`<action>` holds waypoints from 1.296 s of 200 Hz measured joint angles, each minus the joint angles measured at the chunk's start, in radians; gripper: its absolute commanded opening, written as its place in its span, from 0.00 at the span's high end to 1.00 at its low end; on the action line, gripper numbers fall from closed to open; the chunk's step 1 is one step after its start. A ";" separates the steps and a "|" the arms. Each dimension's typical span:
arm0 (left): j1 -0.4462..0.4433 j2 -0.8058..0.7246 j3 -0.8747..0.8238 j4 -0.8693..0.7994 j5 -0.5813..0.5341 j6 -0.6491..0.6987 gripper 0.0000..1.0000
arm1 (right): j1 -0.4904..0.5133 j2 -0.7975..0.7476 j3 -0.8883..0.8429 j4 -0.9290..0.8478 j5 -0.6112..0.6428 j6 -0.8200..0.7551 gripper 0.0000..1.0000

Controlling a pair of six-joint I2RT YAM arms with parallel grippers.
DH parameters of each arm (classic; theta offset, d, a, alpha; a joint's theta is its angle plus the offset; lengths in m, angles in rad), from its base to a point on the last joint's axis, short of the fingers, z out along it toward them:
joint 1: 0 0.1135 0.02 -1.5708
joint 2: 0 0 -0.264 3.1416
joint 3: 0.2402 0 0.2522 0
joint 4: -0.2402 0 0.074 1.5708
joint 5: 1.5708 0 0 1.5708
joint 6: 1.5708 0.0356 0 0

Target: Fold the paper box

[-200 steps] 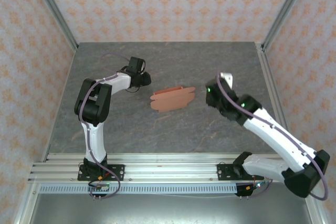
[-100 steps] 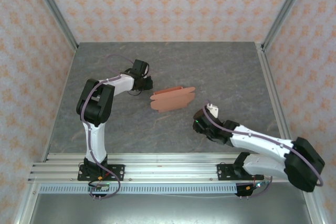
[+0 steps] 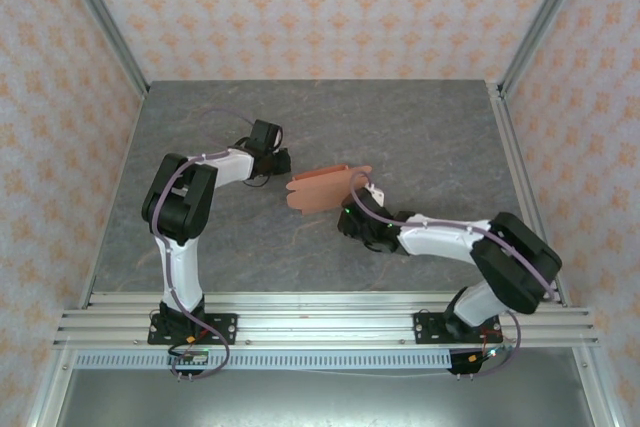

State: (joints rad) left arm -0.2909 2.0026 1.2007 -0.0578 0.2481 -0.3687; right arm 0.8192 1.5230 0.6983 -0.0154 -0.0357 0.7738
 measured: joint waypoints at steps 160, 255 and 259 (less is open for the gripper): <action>-0.180 -0.277 -0.373 0.082 -0.021 -0.113 0.88 | -0.254 0.158 0.185 -0.030 -0.051 -0.155 0.68; -0.445 -0.351 -0.476 0.173 -0.177 -0.285 0.89 | -0.333 0.410 0.523 -0.093 -0.196 -0.346 0.68; -0.452 -0.356 -0.481 0.179 -0.184 -0.290 0.89 | -0.336 0.423 0.542 -0.102 -0.201 -0.353 0.67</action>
State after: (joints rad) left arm -0.7429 1.6470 0.7193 0.1215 0.0643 -0.6586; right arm 0.4828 1.9457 1.2404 -0.1177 -0.2371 0.4210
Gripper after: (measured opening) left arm 0.113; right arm 0.325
